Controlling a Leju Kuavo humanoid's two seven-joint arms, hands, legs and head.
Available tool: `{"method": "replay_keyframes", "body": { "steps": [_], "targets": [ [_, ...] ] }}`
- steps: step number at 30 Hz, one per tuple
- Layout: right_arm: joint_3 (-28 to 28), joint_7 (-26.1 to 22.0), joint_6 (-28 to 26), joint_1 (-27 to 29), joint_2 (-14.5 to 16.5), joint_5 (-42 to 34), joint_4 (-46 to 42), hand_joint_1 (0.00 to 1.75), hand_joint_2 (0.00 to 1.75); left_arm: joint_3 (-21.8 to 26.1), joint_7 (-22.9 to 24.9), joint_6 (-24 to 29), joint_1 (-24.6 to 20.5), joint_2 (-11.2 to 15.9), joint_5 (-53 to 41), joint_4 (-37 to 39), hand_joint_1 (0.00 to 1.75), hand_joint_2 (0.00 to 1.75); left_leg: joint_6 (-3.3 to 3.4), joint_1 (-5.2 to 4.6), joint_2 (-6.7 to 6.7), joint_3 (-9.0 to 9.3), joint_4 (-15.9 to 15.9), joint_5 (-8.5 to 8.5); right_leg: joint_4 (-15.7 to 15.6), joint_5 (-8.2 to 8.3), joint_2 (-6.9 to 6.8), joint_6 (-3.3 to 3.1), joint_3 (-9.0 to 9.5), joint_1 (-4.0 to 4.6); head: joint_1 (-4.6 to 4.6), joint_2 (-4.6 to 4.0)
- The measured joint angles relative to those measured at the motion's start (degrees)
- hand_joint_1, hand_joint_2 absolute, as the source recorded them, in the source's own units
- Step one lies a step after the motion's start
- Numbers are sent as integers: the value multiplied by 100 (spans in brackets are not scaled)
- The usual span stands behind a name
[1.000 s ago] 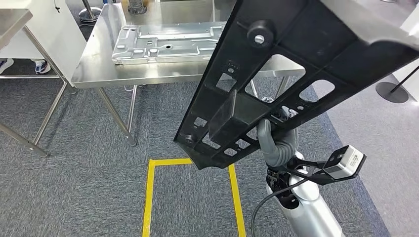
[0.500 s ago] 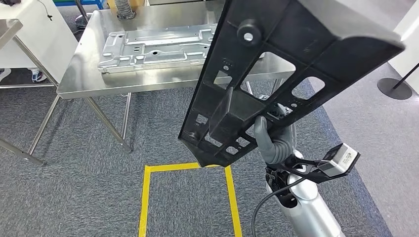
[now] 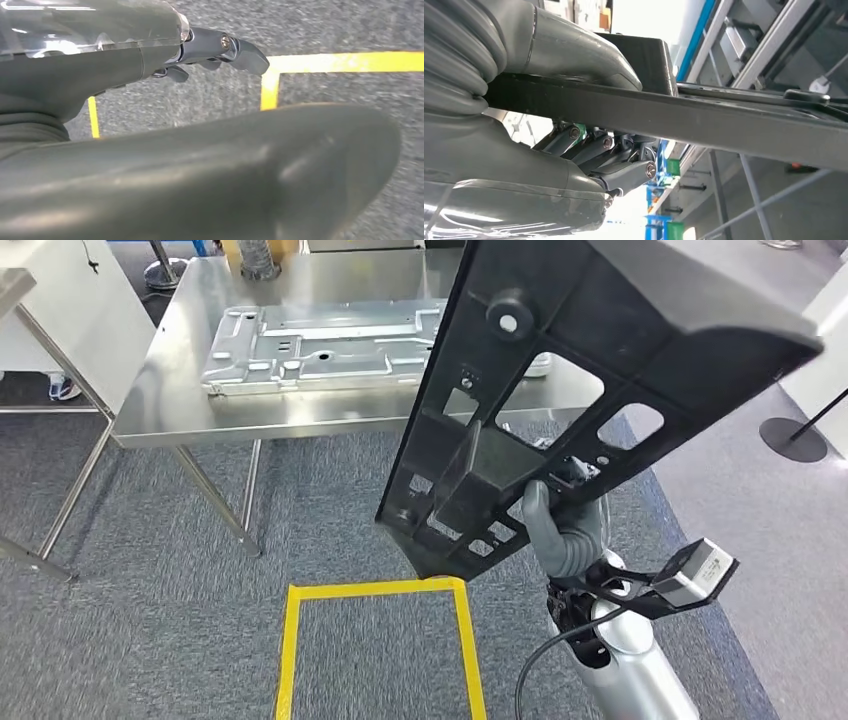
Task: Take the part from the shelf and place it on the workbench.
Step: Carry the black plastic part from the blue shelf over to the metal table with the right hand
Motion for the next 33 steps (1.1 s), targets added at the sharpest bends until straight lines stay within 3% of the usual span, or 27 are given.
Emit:
{"method": "replay_keyframes", "body": {
  "steps": [2, 3, 4, 7, 8, 9, 11, 13, 16, 18, 19, 20, 21, 23, 24, 27, 29, 31, 33],
  "targets": [
    [-13, 63, 26, 43, -5, 11, -7, 175, 175, 13, 1, -1, -5, -6, -14, 0, 0, 0, 3, 0, -57, 60, 1, -71, 517, -232, 0, 41, -447, -21, 0, 0],
    [-22, 99, 48, 60, -8, 11, -6, 175, 175, 21, 1, -2, -3, -10, -23, 0, 0, 0, -2, 0, -91, 105, 2, -111, 503, -217, 0, 49, -542, -28, 2, 0],
    [-35, 129, 66, 71, -12, 12, -5, 175, 175, 30, 1, -2, 2, -15, -31, 1, 0, 0, -11, 1, -130, 163, 3, -155, 297, -79, 3, 50, -543, -33, 2, 0],
    [-79, 166, 94, 95, -24, 25, -1, 175, 175, 53, 0, -2, 7, -39, -43, 2, 0, 0, -61, 1, -251, 324, 4, -296, -751, 702, 117, -13, -296, -21, 1, 0],
    [-89, 172, 96, 104, -27, 34, 2, 175, 175, 57, -1, -2, -1, -45, -44, 2, 0, 0, -88, 4, -289, 338, -8, -330, -942, 855, 145, -45, -248, -6, -3, 0],
    [-96, 178, 97, 110, -29, 45, 3, 175, 175, 61, -2, -2, -3, -49, -44, 2, 0, 0, -124, 5, -317, 346, 0, -340, -1023, 902, 150, -84, -229, 7, -8, 0],
    [-101, 187, 97, 114, -31, 61, 1, 175, 175, 63, -4, -1, 2, -46, -44, 2, 0, 0, -189, 10, -326, 337, 77, -319, -1072, 871, 85, -172, -146, 15, -14, 1],
    [-104, 189, 96, 115, -34, 67, -2, 175, 175, 64, -7, -2, -1, -52, -44, 2, 0, 0, -233, 8, -203, 187, 441, -309, -1131, 808, 18, -254, -5, 1, -36, 1],
    [-108, 176, 103, 130, -34, 99, -3, 175, 175, 67, -15, -2, -24, -62, -46, 2, 0, 0, -286, 34, -41, -451, 1389, -647, -1163, 671, -54, -295, 175, -3, -69, 0],
    [-108, 148, 120, 153, -33, 115, -3, 175, 175, 73, -19, 2, -3, -62, -51, 2, 0, 0, -342, 65, -16, -757, 1636, -840, -1162, 564, -77, -280, 297, -9, -70, 0],
    [-108, 129, 132, 159, -33, 122, -3, 175, 175, 76, -19, 4, 12, -62, -60, 2, 0, 0, -362, 80, -2, -786, 1508, -775, -1162, 506, -83, -268, 371, -15, -71, 0],
    [-108, 107, 140, 163, -33, 141, -6, 175, 175, 80, -20, 5, 23, -62, -75, 2, 0, 0, -374, 93, 14, -731, 1212, -567, -1162, 445, -88, -250, 452, -22, -70, 0],
    [-108, 83, 145, 166, -33, 168, -11, 175, 175, 85, -21, 5, 34, -62, -92, 2, 0, 0, -375, 103, 40, -639, 835, -257, -1163, 381, -93, -226, 526, -27, -70, 0],
    [-111, 28, 131, 180, -30, 244, -31, 175, 175, 95, -23, 4, 42, -63, -124, 2, 0, 0, -340, 90, 91, -510, 265, 191, -1154, 260, -98, -158, 630, -20, -79, 0],
    [-114, 3, 112, 191, -26, 278, -49, 175, 175, 98, -26, 2, 43, -64, -139, 2, 0, 0, -301, 79, 101, -486, 143, 281, -1147, 224, -99, -114, 664, -12, -85, 0],
    [-128, -87, 56, 221, -17, 357, -131, 175, 175, 101, -52, -2, 37, -64, -203, 2, 0, 0, -165, 65, 57, -366, 80, 235, -1065, 194, -100, 7, 730, -24, -85, 1],
    [-141, -175, 28, 225, -17, 386, -178, 175, 175, 101, -75, -3, 29, -64, -235, 2, 0, 0, -102, 69, 29, -246, 53, 184, -600, 134, -90, 40, 497, -41, -74, 1],
    [-166, -284, 3, 247, -17, 378, -201, 175, 175, 101, -85, -4, 23, -63, -256, 2, 0, 0, -62, 56, 7, -154, 43, 98, 158, -104, -79, 56, -20, -40, -67, 1],
    [-209, -370, -3, 273, -18, 327, -207, 175, 175, 103, -90, -4, 23, -62, -274, 2, 0, 0, -42, 33, -27, -32, 43, -13, 544, -369, -73, 57, -441, -31, -68, 0]
  ]
}}
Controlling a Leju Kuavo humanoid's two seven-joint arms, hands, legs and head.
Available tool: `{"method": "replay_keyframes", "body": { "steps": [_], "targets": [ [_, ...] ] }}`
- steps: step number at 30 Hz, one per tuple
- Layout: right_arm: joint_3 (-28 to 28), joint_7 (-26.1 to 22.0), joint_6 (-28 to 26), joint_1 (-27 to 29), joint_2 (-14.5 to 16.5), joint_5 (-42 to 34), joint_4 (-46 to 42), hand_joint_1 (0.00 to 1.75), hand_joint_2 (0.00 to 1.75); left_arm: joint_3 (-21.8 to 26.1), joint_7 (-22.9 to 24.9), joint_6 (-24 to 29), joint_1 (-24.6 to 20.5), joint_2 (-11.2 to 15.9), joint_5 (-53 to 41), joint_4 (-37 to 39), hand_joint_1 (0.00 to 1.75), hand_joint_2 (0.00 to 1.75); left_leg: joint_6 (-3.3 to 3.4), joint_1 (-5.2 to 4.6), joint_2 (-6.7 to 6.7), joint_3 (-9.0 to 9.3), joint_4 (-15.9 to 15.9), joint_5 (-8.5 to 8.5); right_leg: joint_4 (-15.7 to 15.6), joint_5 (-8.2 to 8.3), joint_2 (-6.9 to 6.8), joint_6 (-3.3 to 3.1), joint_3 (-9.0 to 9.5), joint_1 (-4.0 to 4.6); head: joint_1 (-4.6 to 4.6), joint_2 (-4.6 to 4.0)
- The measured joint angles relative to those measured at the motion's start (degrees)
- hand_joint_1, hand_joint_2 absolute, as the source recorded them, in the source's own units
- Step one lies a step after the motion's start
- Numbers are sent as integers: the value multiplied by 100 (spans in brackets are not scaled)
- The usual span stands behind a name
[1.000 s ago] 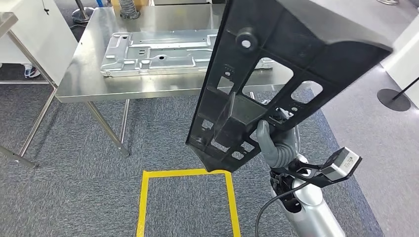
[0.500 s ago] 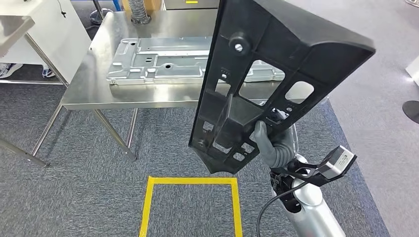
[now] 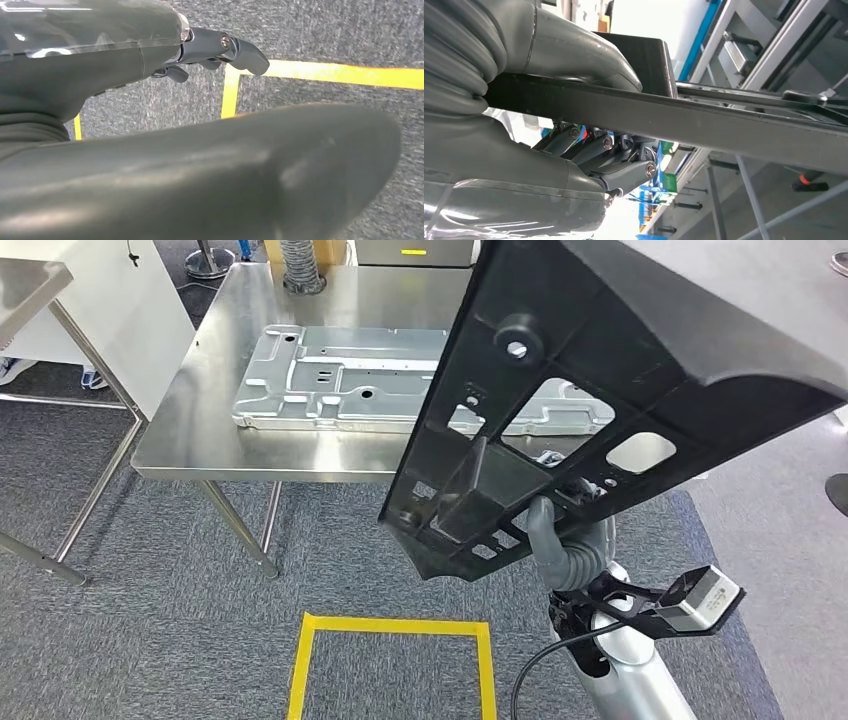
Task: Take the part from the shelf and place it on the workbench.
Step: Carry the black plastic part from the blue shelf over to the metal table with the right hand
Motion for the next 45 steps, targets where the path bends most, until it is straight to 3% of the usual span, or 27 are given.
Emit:
{"method": "replay_keyframes", "body": {
  "steps": [1, 2, 5, 6, 7, 9, 11, 12, 14, 15, 16, 17, 19, 21, 22, 24, 26, 29, 31, 32, 33, 35, 37, 41, 43, 45],
  "targets": [
    [-28, -24, 10, 1, -2, -49, -2, 175, 175, 2, -2, 0, 3, 0, -6, 0, 0, 0, 7, -15, -11, 83, -1, -63, -71, 1, 2, -23, -84, 11, 2, 0],
    [-57, -35, 26, -10, -3, -115, -2, 175, 175, 4, -5, -1, 7, 0, -13, 0, 0, 0, 11, -32, -16, 177, -3, -130, -315, 148, -1, -71, -86, 32, 3, 0],
    [-130, -33, 82, -77, -5, -293, -8, 175, 175, 11, -12, -14, 17, -22, -26, 5, 0, 0, -16, -81, 2, 404, -15, -330, -1314, 1115, -66, -301, 49, 165, -9, 0],
    [-144, -26, 91, -100, -4, -323, -14, 175, 175, 14, -13, -16, 11, -27, -27, 7, 0, 0, -40, -87, 12, 451, -36, -371, -1490, 1322, -76, -342, 76, 200, -11, 1],
    [-153, -19, 95, -121, -2, -342, -24, 175, 175, 19, -14, -16, 7, -26, -28, 8, 0, 0, -76, -90, 23, 489, -34, -376, -1565, 1379, -58, -356, 96, 212, -16, 1],
    [-159, -11, 95, -159, 3, -356, -45, 175, 175, 32, -14, -15, -3, -5, -36, 5, 0, 0, -140, -93, 43, 502, 56, -335, -1661, 1347, -8, -371, 222, 179, -10, 1],
    [-160, -6, 89, -201, 19, -357, -52, 175, 175, 43, -13, -14, -12, 7, -52, 3, 0, 0, -196, -86, 48, 290, 507, -326, -1739, 1292, 33, -405, 383, 136, -29, 1],
    [-156, -1, 83, -222, 34, -356, -52, 175, 175, 46, -13, -13, -17, 11, -60, 2, 0, 0, -219, -67, 47, 85, 842, -403, -1760, 1254, 50, -415, 448, 123, -38, 1],
    [-147, 25, 60, -251, 64, -354, -51, 175, 175, 54, -12, -11, -16, 13, -70, 2, 0, 0, -264, -26, 47, -366, 1437, -744, -1765, 1149, 101, -411, 562, 102, -46, 1],
    [-144, 42, 42, -253, 76, -352, -50, 175, 175, 59, -11, -11, -9, 14, -73, 2, 0, 0, -287, -2, 48, -523, 1558, -897, -1764, 1089, 133, -397, 634, 91, -48, 1],
    [-142, 60, 22, -254, 86, -351, -50, 175, 175, 64, -11, -11, -2, 16, -77, 2, 0, 0, -314, 20, 48, -605, 1519, -948, -1763, 1025, 167, -378, 715, 78, -45, 0],
    [-140, 76, 7, -259, 97, -351, -50, 175, 175, 70, -10, -11, 4, 16, -79, 2, 0, 0, -341, 42, 46, -604, 1305, -837, -1760, 959, 202, -355, 802, 65, -48, 0],
    [-129, 95, -16, -281, 116, -351, -49, 175, 175, 83, -8, -9, 23, 18, -87, 3, 0, 0, -398, 89, -16, -495, 564, -199, -1736, 818, 265, -300, 959, 49, -51, 0],
    [-107, 105, -36, -311, 133, -355, -43, 175, 175, 91, 2, 4, 28, 20, -110, 4, 0, 0, -382, 100, -91, -420, 75, 267, -1711, 697, 334, -227, 1020, 46, -60, 0],
    [-96, 106, -46, -319, 139, -359, -40, 175, 175, 92, 8, 12, 27, 21, -121, 4, 0, 0, -340, 92, -104, -412, -4, 331, -1687, 667, 363, -184, 1028, 45, -65, 0],
    [-81, 107, -67, -326, 146, -365, -39, 175, 175, 92, 15, 24, 9, 23, -132, 4, 0, 0, -233, 75, -63, -327, -11, 281, -1629, 646, 358, -107, 1044, 29, -67, 0],
    [-68, 103, -85, -343, 147, -368, -43, 175, 175, 93, 15, 26, 3, 22, -133, 4, 0, 0, -145, 76, -15, -205, -39, 227, -1299, 635, 225, -57, 912, 19, -44, 0],
    [-48, 67, -126, -361, 146, -368, -42, 175, 175, 95, 14, 27, 0, 25, -140, 4, 0, 0, -85, 56, 45, -55, -51, 84, -293, 318, 100, -6, 224, 8, -23, 1],
    [-37, 20, -180, -355, 144, -371, -35, 175, 175, 97, 11, 28, 1, 27, -159, 4, 0, 0, -78, 39, 64, 78, -50, -35, -14, 144, 95, -4, -117, 6, -22, 0],
    [-35, 3, -208, -352, 143, -373, -35, 175, 175, 98, 8, 28, 3, 28, -171, 4, 0, 0, -79, 28, 69, 167, -50, -102, -169, 231, 90, -23, -144, 13, -21, 0],
    [-35, -8, -231, -348, 142, -375, -40, 175, 175, 98, 5, 28, 4, 28, -183, 4, 0, 0, -82, 15, 74, 262, -52, -170, -480, 439, 81, -58, -94, 28, -21, 0],
    [-35, -16, -260, -334, 138, -377, -59, 175, 175, 99, 2, 28, 13, 21, -197, 5, 0, 0, -102, -7, 74, 423, -64, -305, -1221, 1053, 46, -179, 72, 90, -31, 0],
    [-33, -17, -268, -318, 136, -374, -78, 175, 175, 100, -4, 28, 12, 10, -202, 6, 0, 0, -141, -18, 71, 506, -80, -393, -1547, 1338, 32, -265, 143, 143, -36, 0],
    [-30, -17, -269, -313, 136, -374, -88, 175, 175, 101, -7, 28, 3, 7, -204, 7, 0, 0, -167, -23, 70, 531, -89, -424, -1552, 1301, 42, -279, 151, 154, -31, 0],
    [-26, -20, -275, -309, 134, -376, -110, 175, 175, 101, -5, 28, 0, 16, -206, 6, 0, 0, -206, -31, 73, 571, -72, -396, -1590, 1306, 62, -320, 209, 144, -35, 0],
    [-24, -21, -287, -303, 133, -378, -146, 175, 175, 101, -7, 26, -11, 38, -211, 5, 0, 0, -286, -14, 72, 251, 573, -505, -1699, 1223, 92, -404, 437, 112, -71, 1]
  ]
}}
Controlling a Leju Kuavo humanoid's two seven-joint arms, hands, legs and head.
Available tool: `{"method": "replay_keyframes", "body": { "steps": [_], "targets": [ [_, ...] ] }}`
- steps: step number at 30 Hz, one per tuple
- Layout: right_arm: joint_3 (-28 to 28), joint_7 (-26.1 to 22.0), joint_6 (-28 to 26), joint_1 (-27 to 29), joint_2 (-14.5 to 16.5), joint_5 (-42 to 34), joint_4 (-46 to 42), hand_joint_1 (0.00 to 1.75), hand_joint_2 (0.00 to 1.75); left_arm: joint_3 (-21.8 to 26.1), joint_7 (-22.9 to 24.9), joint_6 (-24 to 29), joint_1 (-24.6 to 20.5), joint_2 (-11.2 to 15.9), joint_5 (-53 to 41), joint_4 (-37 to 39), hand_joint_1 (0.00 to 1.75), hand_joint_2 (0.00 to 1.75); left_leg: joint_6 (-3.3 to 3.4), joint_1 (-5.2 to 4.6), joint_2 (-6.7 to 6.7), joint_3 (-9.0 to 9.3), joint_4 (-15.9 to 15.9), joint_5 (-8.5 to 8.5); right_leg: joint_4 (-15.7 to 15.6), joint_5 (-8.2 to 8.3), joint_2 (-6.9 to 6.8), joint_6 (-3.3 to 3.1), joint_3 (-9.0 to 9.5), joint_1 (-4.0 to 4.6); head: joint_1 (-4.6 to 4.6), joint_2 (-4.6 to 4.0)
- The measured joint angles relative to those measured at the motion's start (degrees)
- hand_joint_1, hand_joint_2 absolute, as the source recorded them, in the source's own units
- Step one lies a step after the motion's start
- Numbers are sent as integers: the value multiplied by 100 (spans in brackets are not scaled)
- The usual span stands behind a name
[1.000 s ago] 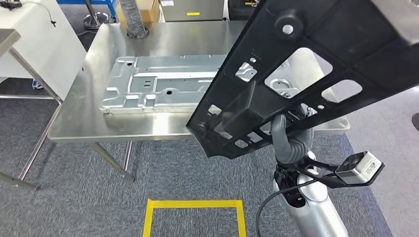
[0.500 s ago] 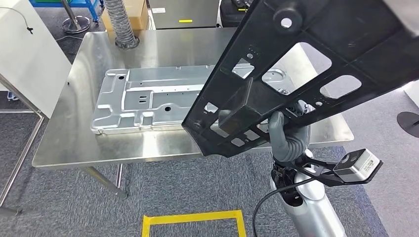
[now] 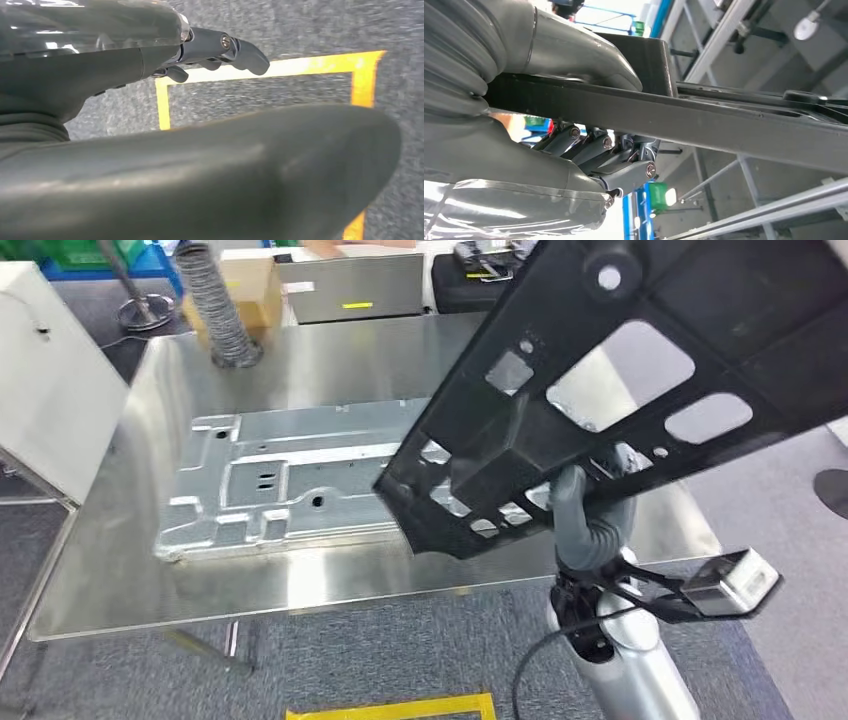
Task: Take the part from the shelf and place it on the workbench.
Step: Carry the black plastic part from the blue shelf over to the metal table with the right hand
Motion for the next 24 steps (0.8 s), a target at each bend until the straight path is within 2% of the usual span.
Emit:
{"method": "replay_keyframes", "body": {
  "steps": [2, 3, 4, 5, 7, 8, 9, 12, 14, 15, 17, 18, 19, 20, 22, 23, 24],
  "targets": [
    [1, 1, -7, 13, 1, -1, -17, 175, 175, 0, -3, -2, 1, 15, -4, -1, 0, 0, -76, 37, -4, -557, 804, -296, -68, -139, 26, -42, 230, -23, -33, 1],
    [2, 1, -17, 24, 1, 0, -17, 175, 175, 0, -3, -1, 10, 19, -5, -1, 0, 0, -100, 49, -4, -707, 890, -384, -66, -198, 43, -34, 294, -25, -35, 1],
    [2, -7, -41, 36, 1, 10, -17, 175, 175, 0, -2, 0, 18, 21, -9, -1, 0, 0, -114, 60, -3, -782, 818, -370, -63, -259, 59, -21, 367, -30, -35, 0],
    [2, -29, -86, 55, 1, 35, -19, 175, 175, 1, -1, 2, 22, 24, -14, -1, 0, 0, -121, 72, -3, -774, 575, -208, -59, -328, 72, -1, 455, -36, -37, 0],
    [-3, -127, -217, 125, 1, 129, -32, 175, 175, 7, 5, 7, 38, 29, -26, 1, 0, 0, -113, 87, -6, -660, -118, 386, -31, -478, 84, 53, 622, -41, -37, -1],
    [-8, -186, -281, 177, 1, 182, -55, 175, 175, 14, 8, 11, 47, 30, -29, 1, 0, 0, -88, 80, -7, -604, -374, 612, -15, -543, 89, 87, 668, -39, -37, -1],
    [-16, -233, -326, 229, 1, 223, -90, 175, 175, 23, 10, 17, 53, 31, -31, 2, 0, 0, -49, 69, -10, -585, -505, 753, -2, -595, 93, 124, 687, -36, -38, 0],
    [-63, -288, -404, 339, 1, 315, -272, 175, 175, 49, 3, 35, 55, 40, -32, 2, 0, 0, 81, 45, -4, -535, -547, 751, 86, -641, 95, 218, 677, -48, -45, -1],
    [-123, -295, -498, 380, 1, 417, -427, 175, 175, 63, -2, 48, 54, 44, -36, 2, 0, 0, 139, 60, 1, -440, -591, 714, 460, -673, 55, 270, 496, -63, -22, -1],
    [-151, -287, -574, 397, 1, 495, -494, 175, 175, 74, 1, 60, 52, 45, -37, 2, 0, 0, 160, 64, 3, -397, -608, 691, 789, -758, 32, 300, 293, -74, -10, -1],
    [-198, -163, -833, 393, -1, 776, -571, 175, 175, 107, 22, 91, 46, 47, -42, 2, 0, 0, 184, 62, 3, -338, -613, 630, 1475, -1040, 12, 349, -209, -90, 7, -1],
    [-221, -9, -1044, 320, -10, 1024, -544, 175, 175, 124, 36, 109, 43, 47, -46, 2, 0, 0, 185, 60, 3, -306, -611, 595, 1665, -1123, 11, 361, -404, -97, 7, -1],
    [-255, 213, -1282, 165, -27, 1354, -449, 175, 175, 142, 49, 126, 41, 47, -57, 2, 0, 0, 182, 58, 9, -269, -606, 561, 1679, -1088, 9, 361, -511, -101, 8, -1],
    [-309, 503, -1532, -78, -61, 1774, -289, 175, 175, 160, 57, 139, 36, 47, -74, 2, 0, 0, 178, 55, 17, -226, -599, 525, 1476, -892, 3, 349, -512, -103, 7, -1],
    [-450, 1103, -1875, -669, -185, 2740, 138, 175, 175, 184, 46, 132, 20, 47, -128, 2, 0, 0, 165, 47, 28, -142, -589, 462, 708, -308, -15, 291, -298, -91, 16, -1],
    [-515, 1378, -1958, -969, -272, 3284, 383, 175, 175, 193, 28, 110, 12, 47, -160, 2, 0, 0, 149, 43, 24, -119, -590, 442, 376, -134, -22, 258, -198, -73, 22, 0],
    [-555, 1615, -1989, -1251, -362, 3845, 638, 175, 175, 202, 10, 83, 5, 49, -191, 2, 0, 0, 124, 40, 20, -114, -597, 426, 186, -45, -27, 225, -143, -55, 27, 0]
  ]
}}
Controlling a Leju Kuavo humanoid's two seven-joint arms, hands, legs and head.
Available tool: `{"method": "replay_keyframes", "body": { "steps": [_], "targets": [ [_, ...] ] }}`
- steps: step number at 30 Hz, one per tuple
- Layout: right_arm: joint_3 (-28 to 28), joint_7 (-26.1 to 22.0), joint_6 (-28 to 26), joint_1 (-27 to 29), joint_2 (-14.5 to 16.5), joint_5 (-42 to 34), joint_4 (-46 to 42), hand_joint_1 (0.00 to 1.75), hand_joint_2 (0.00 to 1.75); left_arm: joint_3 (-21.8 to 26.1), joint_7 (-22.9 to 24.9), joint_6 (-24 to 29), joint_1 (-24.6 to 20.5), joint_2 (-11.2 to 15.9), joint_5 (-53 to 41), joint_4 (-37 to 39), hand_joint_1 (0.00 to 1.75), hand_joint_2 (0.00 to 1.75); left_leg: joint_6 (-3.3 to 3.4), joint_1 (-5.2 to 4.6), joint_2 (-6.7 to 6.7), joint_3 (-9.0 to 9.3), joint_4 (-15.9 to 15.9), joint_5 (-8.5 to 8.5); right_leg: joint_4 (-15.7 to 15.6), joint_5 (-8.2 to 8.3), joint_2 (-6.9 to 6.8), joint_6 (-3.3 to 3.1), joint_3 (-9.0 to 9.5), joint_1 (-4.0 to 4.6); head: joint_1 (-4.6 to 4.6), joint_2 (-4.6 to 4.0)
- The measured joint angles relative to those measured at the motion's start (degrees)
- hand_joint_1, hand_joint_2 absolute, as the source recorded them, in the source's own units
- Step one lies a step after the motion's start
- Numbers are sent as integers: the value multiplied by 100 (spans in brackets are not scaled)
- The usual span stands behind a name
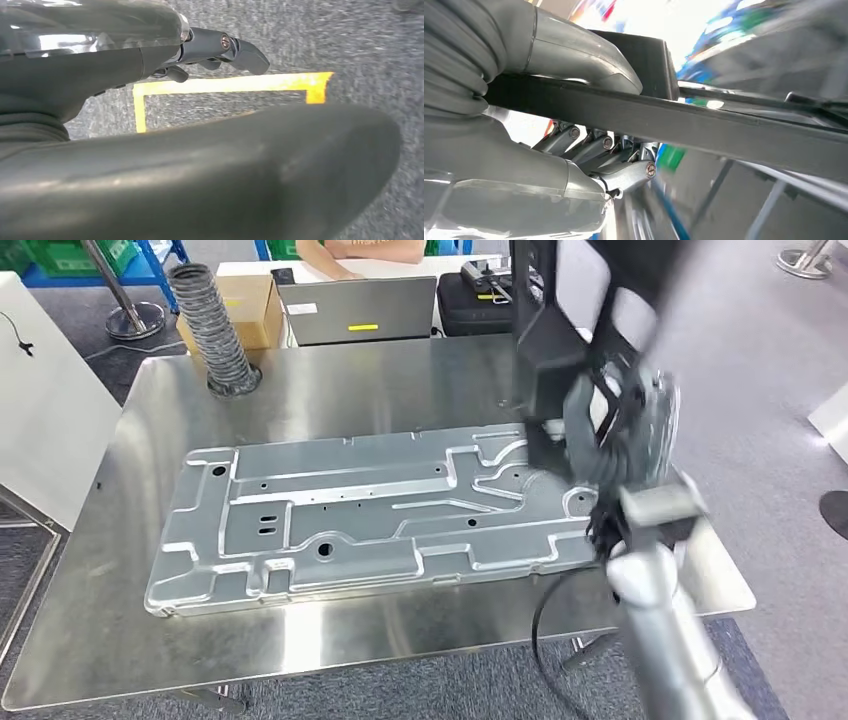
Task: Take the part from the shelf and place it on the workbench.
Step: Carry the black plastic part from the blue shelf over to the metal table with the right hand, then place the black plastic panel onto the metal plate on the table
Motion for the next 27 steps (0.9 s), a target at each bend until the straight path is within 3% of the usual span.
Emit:
{"method": "replay_keyframes", "body": {
  "steps": [3, 5, 8, 9, 10, 11, 13, 15, 18, 20, 22, 24, 25, 26, 27],
  "targets": [
    [59, 656, 54, -893, -199, 1882, 940, 175, 175, 46, -21, -81, 0, 27, -83, 0, 0, 0, -113, -17, 2, -11, 42, -1, -88, 51, 4, -74, 18, 12, 1, 1],
    [266, 1006, 113, -1522, -224, 2998, 1617, 175, 175, 74, -27, -121, -18, 44, -128, 0, 0, 0, -177, -14, 0, -95, 244, -131, -114, 73, 9, -120, 46, -14, -1, 0],
    [812, 1309, 230, -2364, -35, 4159, 2624, 175, 175, 112, -35, -141, -53, 49, -180, 0, 0, 0, -230, 3, -7, -618, 1244, -599, -121, 64, 25, -179, 63, -2, -9, -1],
    [1023, 1365, 299, -2574, 72, 4434, 2938, 175, 175, 127, -36, -145, -56, 50, -197, 0, 0, 0, -242, 5, -7, -794, 1528, -674, -119, 55, 35, -193, 71, 10, -10, -1],
    [1238, 1403, 378, -2755, 186, 4662, 3236, 175, 175, 143, -38, -151, -57, 51, -222, 0, 0, 0, -252, 4, -8, -891, 1624, -640, -117, 45, 45, -203, 82, 21, -14, -1],
    [1455, 1415, 460, -2908, 303, 4832, 3517, 175, 175, 157, -40, -163, -59, 51, -249, 0, 0, 0, -251, 4, -7, -882, 1487, -485, -113, 33, 53, -208, 98, 32, -16, -1],
    [1857, 1361, 590, -3146, 531, 5012, 3996, 175, 175, 189, -47, -190, -65, 53, -299, 0, 0, 0, -207, 1, -7, -632, 748, -2, -101, -2, 59, -203, 137, 48, -16, -1],
    [2241, 1208, 638, -3270, 756, 5032, 4424, 175, 175, 216, -52, -214, -78, 55, -331, -1, 0, 0, -143, -23, -6, -421, 140, 228, -87, -25, 57, -178, 141, 66, -12, 0],
    [2771, 1000, 625, -3239, 1087, 4950, 4982, 175, 175, 242, -51, -234, -80, 46, -351, -1, 0, 0, -49, -37, -6, -365, 3, 281, -83, -45, 50, -108, 120, 87, -13, 0],
    [2997, 963, 614, -3194, 1227, 4915, 5220, 175, 175, 258, -50, -236, -86, 33, -361, -1, 0, 0, -1, -5, -3, -346, -36, 316, 49, -152, 39, -44, 63, 84, 4, 0],
    [3140, 963, 604, -3210, 1313, 4868, 5403, 175, 175, 272, -51, -239, -95, 27, -372, -2, 0, 0, 29, 12, -3, -331, -57, 324, 628, -449, 27, 20, -221, 50, 32, -1],
    [3282, 963, 601, -3231, 1367, 4810, 5583, 175, 175, 288, -51, -239, -92, 27, -383, -2, 0, 0, 42, 13, -6, -328, -55, 312, 1374, -705, 20, 60, -622, 12, 45, -1],
    [3346, 962, 601, -3228, 1380, 4786, 5651, 175, 175, 299, -50, -239, -89, 27, -387, -2, 0, 0, 44, 12, -11, -325, -54, 307, 1537, -701, 16, 65, -731, 2, 46, -1],
    [3397, 963, 602, -3224, 1387, 4765, 5708, 175, 175, 310, -50, -239, -84, 26, -390, -2, 0, 0, 42, 11, -19, -322, -51, 301, 1474, -596, 13, 57, -732, -4, 49, -1],
    [3432, 963, 602, -3227, 1393, 4751, 5746, 175, 175, 321, -50, -239, -80, 26, -393, -2, 0, 0, 35, 9, -26, -315, -48, 294, 1188, -406, 10, 34, -619, -3, 49, 0]
  ]
}}
